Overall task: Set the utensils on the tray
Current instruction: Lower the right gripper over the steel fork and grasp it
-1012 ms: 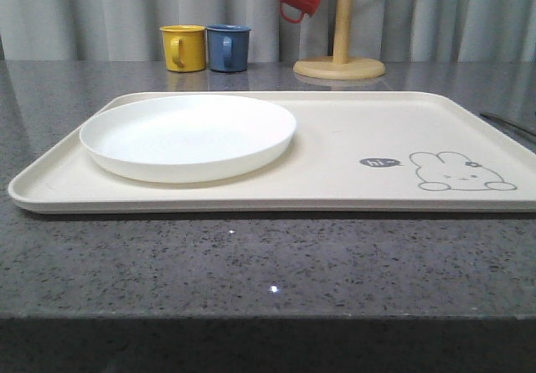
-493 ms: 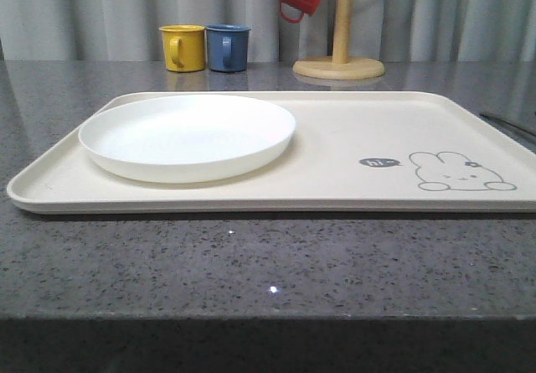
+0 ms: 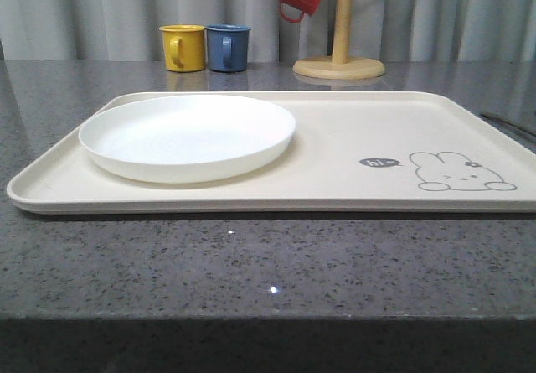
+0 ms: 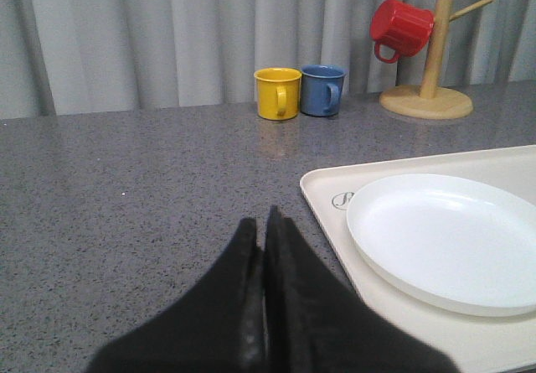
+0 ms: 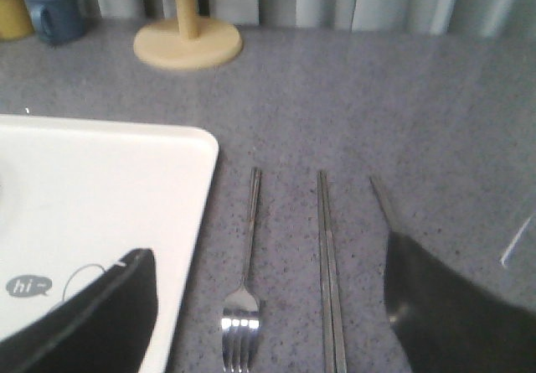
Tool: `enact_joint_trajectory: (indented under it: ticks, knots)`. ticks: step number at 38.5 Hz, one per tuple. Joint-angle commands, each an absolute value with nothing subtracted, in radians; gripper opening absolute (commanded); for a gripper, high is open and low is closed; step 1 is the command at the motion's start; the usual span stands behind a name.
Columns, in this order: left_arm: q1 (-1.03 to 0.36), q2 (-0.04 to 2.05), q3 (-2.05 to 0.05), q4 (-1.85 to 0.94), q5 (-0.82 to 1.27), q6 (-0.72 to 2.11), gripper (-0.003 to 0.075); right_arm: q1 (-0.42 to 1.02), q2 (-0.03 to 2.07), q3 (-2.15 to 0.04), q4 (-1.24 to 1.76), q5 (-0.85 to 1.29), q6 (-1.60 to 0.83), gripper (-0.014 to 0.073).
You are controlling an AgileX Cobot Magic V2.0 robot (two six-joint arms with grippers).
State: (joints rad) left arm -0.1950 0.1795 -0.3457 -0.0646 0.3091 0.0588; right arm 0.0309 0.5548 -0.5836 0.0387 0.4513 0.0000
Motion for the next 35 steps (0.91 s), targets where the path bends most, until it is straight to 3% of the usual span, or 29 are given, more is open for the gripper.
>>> enact_joint_trajectory:
  ticks: [1, 5, 12, 15, 35]
  knots:
    - [-0.193, 0.19, -0.372, -0.067, 0.221, 0.05, -0.0018, 0.026, 0.684, -0.685, 0.039, 0.466, 0.0, 0.0581]
    - [-0.193, 0.19, -0.372, -0.067, 0.221, 0.05, -0.0018, 0.026, 0.806, -0.765, 0.039, 0.551, 0.0, 0.0551]
    - [-0.193, 0.19, -0.372, -0.067, 0.221, 0.05, -0.0018, 0.033, 1.002, -0.891, 0.039, 0.637, 0.0, 0.037]
    - [-0.193, 0.19, -0.372, -0.067, 0.221, 0.05, -0.0018, 0.033, 1.077, -0.934, 0.044, 0.647, 0.0, 0.0333]
    - [-0.193, 0.19, -0.372, -0.067, 0.223, 0.05, -0.0018, 0.063, 1.485, -1.176, 0.065, 0.854, -0.009, 0.0307]
